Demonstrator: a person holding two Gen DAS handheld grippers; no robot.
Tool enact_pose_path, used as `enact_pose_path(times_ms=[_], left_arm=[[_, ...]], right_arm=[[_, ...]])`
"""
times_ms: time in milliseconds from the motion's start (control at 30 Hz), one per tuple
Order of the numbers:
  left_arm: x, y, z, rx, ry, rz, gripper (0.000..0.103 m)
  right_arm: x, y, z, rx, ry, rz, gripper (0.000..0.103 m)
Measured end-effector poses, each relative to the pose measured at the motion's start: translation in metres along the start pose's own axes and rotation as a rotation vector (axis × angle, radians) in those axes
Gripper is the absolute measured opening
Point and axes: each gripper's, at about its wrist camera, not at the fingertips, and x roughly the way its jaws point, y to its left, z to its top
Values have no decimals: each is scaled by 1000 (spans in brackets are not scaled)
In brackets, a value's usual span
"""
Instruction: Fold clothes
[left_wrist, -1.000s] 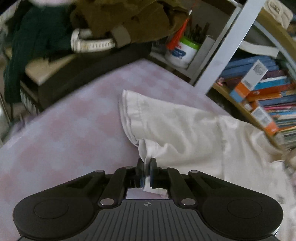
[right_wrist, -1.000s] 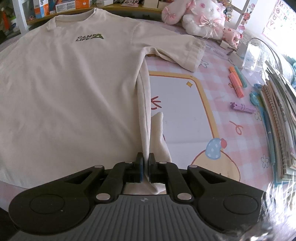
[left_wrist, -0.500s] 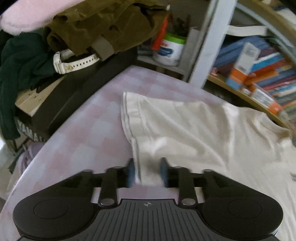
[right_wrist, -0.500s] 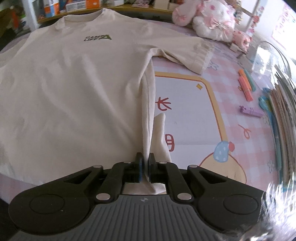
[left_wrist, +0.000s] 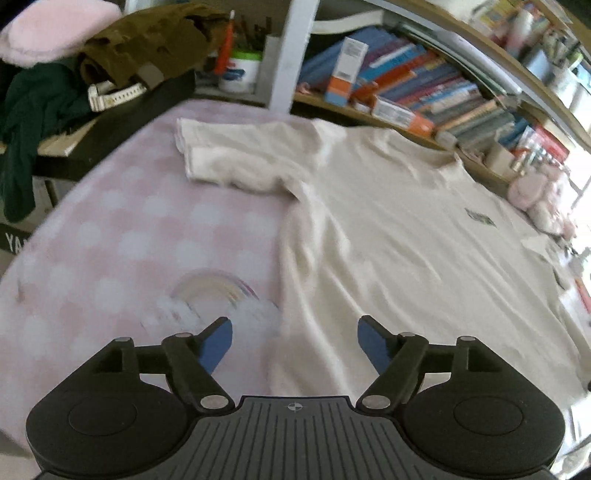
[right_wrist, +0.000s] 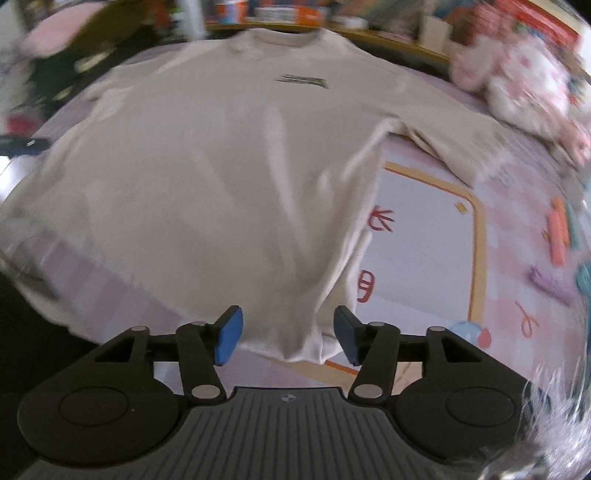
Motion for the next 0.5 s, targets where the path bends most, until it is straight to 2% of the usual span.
enact_pose_path(times_ms=[200, 500], left_arm=[[-22, -26, -27, -32, -7, 62, 77], [-55, -61, -73, -34, -52, 148, 77]], right_arm=[[-4, -2, -19, -181, -14, 56, 55], [-7, -19, -29, -303, -69, 96, 55]])
